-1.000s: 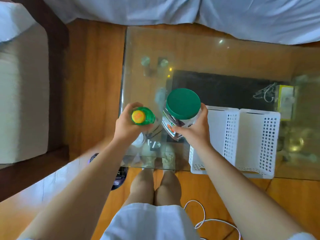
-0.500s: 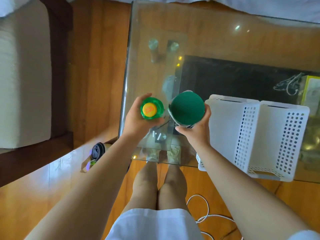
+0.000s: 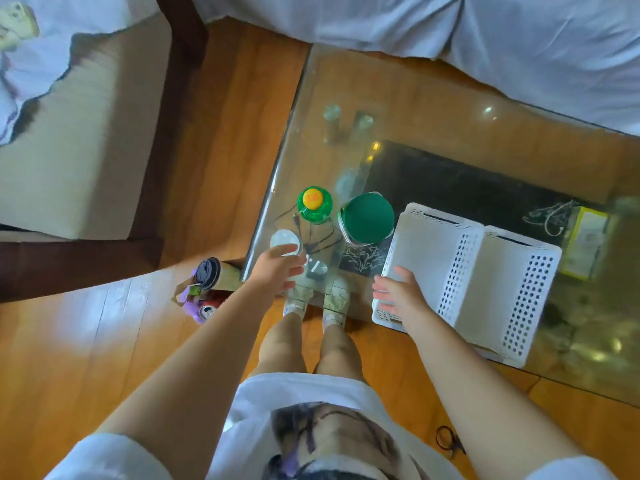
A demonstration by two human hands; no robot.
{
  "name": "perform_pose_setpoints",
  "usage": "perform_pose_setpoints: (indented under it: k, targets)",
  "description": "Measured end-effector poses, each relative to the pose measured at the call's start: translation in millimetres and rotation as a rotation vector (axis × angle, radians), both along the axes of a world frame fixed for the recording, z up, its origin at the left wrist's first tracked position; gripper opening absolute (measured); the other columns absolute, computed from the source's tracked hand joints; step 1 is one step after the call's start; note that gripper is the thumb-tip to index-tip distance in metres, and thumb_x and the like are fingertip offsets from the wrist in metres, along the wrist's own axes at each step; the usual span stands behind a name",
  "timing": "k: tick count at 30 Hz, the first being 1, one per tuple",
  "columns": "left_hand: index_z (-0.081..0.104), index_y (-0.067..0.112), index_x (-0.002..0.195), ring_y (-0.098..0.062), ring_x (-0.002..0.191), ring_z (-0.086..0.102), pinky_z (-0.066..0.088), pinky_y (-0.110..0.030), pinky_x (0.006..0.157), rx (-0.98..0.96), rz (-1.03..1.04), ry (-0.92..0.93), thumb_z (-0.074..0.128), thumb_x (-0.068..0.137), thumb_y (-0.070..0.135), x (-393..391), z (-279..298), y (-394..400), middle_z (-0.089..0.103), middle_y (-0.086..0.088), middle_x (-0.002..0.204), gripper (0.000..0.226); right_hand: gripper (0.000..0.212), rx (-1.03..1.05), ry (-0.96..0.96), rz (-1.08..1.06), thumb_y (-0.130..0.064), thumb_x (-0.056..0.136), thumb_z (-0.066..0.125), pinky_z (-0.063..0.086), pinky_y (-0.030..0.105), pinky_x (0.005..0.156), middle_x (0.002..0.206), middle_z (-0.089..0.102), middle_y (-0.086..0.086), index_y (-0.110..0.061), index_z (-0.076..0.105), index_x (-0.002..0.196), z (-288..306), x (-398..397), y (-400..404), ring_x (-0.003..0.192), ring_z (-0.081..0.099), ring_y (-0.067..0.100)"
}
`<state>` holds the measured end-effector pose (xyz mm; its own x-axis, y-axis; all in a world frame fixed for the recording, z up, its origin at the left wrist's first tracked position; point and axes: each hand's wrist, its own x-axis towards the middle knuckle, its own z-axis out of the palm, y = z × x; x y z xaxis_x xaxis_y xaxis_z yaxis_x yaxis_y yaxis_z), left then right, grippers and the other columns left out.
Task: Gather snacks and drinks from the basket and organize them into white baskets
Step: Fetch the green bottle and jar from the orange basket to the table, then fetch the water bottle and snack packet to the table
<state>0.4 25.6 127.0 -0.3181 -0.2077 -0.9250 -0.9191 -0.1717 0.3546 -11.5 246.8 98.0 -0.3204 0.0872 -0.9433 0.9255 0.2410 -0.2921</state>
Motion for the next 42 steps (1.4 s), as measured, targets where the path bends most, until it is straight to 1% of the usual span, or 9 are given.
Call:
perform_pose_setpoints:
  k: [3,8,11,18,22,27,30,33,42]
  targets:
    - [0.061,0.02,0.112,-0.013,0.083,0.065,0.052,-0.033,0.078,-0.016,0.161,0.09,0.063,0.085,0.012,30.1,21.1,5.1,0.068,0.002,0.087,0.028,0.037,-0.018,-0.047,0.018,-0.016,0.09,0.056,0.049,0.029,0.07,0.098,0.063,0.009,-0.015,0.047,0.127,18.3,12.4,8.3,0.083,0.061,0.02]
    - [0.061,0.028,0.092,-0.003,0.058,0.062,0.047,-0.017,0.052,-0.04,0.308,0.109,0.055,0.088,0.01,91.6,55.0,11.8,0.069,0.007,0.073,0.019,0.009,0.024,-0.05,0.16,-0.017,0.091,0.051,0.044,0.021,0.05,0.074,0.061,0.002,-0.019,0.055,0.098,43.2,29.4,15.2,0.064,0.059,0.014]
    - [0.062,0.025,0.091,0.0,0.044,0.055,0.043,-0.016,0.048,-0.074,0.4,0.074,0.05,0.09,0.008,135.7,70.8,10.7,0.066,0.004,0.071,0.021,0.011,0.072,-0.022,0.284,-0.016,0.09,0.051,0.04,0.014,0.037,0.062,0.054,0.002,-0.021,0.055,0.081,52.9,39.2,8.7,0.053,0.056,0.015]
    - [0.057,0.009,0.101,-0.002,0.031,0.043,0.033,-0.014,0.037,-0.097,0.734,0.001,0.047,0.093,0.002,253.6,84.2,5.1,0.056,-0.006,0.068,0.014,0.01,0.073,0.042,0.766,-0.016,0.089,0.053,0.033,0.014,0.035,0.057,0.051,0.002,-0.018,0.057,0.08,66.3,65.9,-48.8,0.045,0.046,0.013]
    - [0.057,0.004,0.109,-0.012,0.045,0.049,0.036,-0.015,0.036,-0.133,0.951,-0.064,0.046,0.093,0.002,343.7,87.1,14.8,0.055,-0.007,0.068,0.019,0.011,0.041,0.085,1.026,-0.013,0.09,0.05,0.029,0.011,0.032,0.059,0.048,0.002,-0.016,0.054,0.08,80.1,106.5,-111.9,0.046,0.041,0.013]
    - [0.054,-0.008,0.12,-0.013,0.055,0.053,0.041,-0.01,0.04,-0.108,1.197,-0.126,0.044,0.094,-0.002,463.4,88.1,48.1,0.056,-0.007,0.068,0.029,0.01,-0.027,0.086,1.238,-0.017,0.091,0.052,0.035,0.021,0.046,0.065,0.051,0.005,-0.016,0.056,0.082,106.5,189.0,-179.7,0.05,0.046,0.013]
    - [0.051,-0.009,0.125,-0.013,0.062,0.054,0.045,-0.018,0.055,-0.05,1.375,-0.145,0.047,0.094,0.0,527.7,85.1,67.9,0.056,-0.005,0.073,0.033,0.007,-0.054,0.089,1.356,-0.019,0.092,0.052,0.04,0.023,0.049,0.07,0.055,0.005,-0.015,0.057,0.091,113.1,243.4,-201.5,0.055,0.049,0.014]
    - [0.048,-0.01,0.127,-0.014,0.059,0.056,0.043,-0.022,0.058,0.0,1.527,-0.146,0.044,0.095,0.0,580.6,82.6,81.4,0.054,-0.008,0.075,0.034,0.008,-0.065,0.085,1.459,-0.021,0.093,0.051,0.042,0.023,0.051,0.074,0.058,0.006,-0.016,0.057,0.094,113.2,293.2,-209.9,0.059,0.052,0.015]
    - [0.052,0.001,0.124,-0.014,0.061,0.044,0.038,-0.022,0.054,0.086,1.924,-0.132,0.046,0.096,0.013,676.0,70.6,90.2,0.053,-0.006,0.075,0.031,0.007,0.05,0.16,1.579,-0.016,0.091,0.053,0.04,0.014,0.037,0.07,0.057,0.006,-0.013,0.059,0.09,100.9,374.6,-227.9,0.055,0.051,0.015]
